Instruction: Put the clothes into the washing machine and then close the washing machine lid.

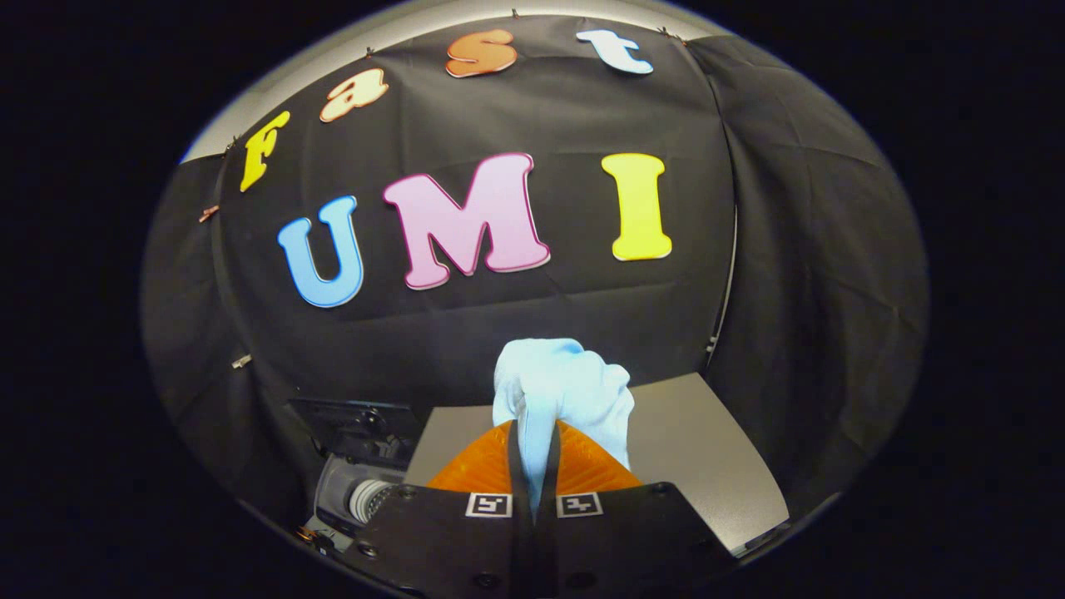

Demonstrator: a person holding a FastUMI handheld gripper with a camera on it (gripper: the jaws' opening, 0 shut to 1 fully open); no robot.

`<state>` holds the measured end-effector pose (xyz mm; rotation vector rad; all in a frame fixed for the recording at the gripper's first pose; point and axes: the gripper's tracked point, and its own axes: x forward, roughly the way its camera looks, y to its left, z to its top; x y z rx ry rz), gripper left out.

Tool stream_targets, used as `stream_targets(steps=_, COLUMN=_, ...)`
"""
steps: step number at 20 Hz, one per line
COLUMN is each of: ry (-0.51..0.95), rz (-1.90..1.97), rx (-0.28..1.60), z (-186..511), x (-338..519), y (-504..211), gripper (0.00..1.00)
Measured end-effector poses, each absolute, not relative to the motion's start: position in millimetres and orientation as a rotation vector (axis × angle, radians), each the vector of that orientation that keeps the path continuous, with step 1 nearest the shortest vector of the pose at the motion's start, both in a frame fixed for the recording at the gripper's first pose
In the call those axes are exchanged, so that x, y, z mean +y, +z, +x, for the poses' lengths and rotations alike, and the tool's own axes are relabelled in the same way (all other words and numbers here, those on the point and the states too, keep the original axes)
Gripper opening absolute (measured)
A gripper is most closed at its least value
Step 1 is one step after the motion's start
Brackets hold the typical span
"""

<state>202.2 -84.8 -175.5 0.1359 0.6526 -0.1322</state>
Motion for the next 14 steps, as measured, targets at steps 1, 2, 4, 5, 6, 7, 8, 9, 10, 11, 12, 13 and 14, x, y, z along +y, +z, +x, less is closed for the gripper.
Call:
stream_targets(steps=1, ry=-0.119, rz=0.132, rx=0.628, z=203, x=-77, y=-163, gripper=0.05)
stream_targets(steps=2, ry=-0.104, rz=0.132, rx=0.603, z=203, x=-67, y=-152, gripper=0.05)
stream_targets(steps=4, ry=-0.070, rz=0.140, rx=0.557, z=206, x=-47, y=-131, gripper=0.05)
stream_targets(steps=5, ry=-0.048, rz=0.142, rx=0.541, z=207, x=-36, y=-123, gripper=0.05)
stream_targets(steps=6, ry=-0.025, rz=0.145, rx=0.526, z=208, x=-24, y=-115, gripper=0.05)
stream_targets(steps=7, ry=-0.004, rz=0.151, rx=0.510, z=210, x=-12, y=-107, gripper=0.05)
stream_targets(steps=8, ry=0.019, rz=0.158, rx=0.493, z=212, x=2, y=-100, gripper=0.05)
stream_targets(steps=9, ry=0.043, rz=0.164, rx=0.481, z=215, x=15, y=-95, gripper=0.05)
stream_targets(steps=10, ry=0.067, rz=0.170, rx=0.470, z=216, x=29, y=-90, gripper=0.05)
stream_targets(steps=11, ry=0.095, rz=0.175, rx=0.462, z=218, x=43, y=-88, gripper=0.05)
stream_targets(steps=12, ry=0.125, rz=0.178, rx=0.458, z=221, x=59, y=-87, gripper=0.05)
stream_targets(steps=13, ry=0.159, rz=0.183, rx=0.459, z=222, x=76, y=-89, gripper=0.04)
stream_targets(steps=14, ry=0.195, rz=0.187, rx=0.463, z=221, x=94, y=-90, gripper=0.05)
